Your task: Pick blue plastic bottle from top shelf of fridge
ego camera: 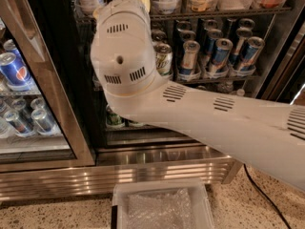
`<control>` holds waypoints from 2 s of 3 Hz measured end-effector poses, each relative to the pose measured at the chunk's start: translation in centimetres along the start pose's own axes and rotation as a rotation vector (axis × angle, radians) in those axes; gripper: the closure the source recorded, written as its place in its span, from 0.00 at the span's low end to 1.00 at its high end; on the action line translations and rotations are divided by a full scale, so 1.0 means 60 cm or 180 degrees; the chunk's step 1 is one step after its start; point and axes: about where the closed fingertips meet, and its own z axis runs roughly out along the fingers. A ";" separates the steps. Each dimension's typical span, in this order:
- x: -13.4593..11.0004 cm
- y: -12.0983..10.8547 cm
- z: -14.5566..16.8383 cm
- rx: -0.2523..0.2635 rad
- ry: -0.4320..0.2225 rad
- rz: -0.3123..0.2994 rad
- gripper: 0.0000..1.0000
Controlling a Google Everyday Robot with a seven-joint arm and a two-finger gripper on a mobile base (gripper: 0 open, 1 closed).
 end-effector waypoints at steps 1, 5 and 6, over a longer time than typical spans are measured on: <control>-0.012 -0.001 0.011 0.0127 -0.0174 -0.0063 0.35; -0.072 0.000 0.040 0.0159 -0.0747 0.0056 0.43; -0.074 -0.004 0.032 0.0219 -0.0770 0.0031 0.42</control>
Offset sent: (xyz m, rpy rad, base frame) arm 0.0303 0.0280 0.0190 0.1339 -0.1426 0.1040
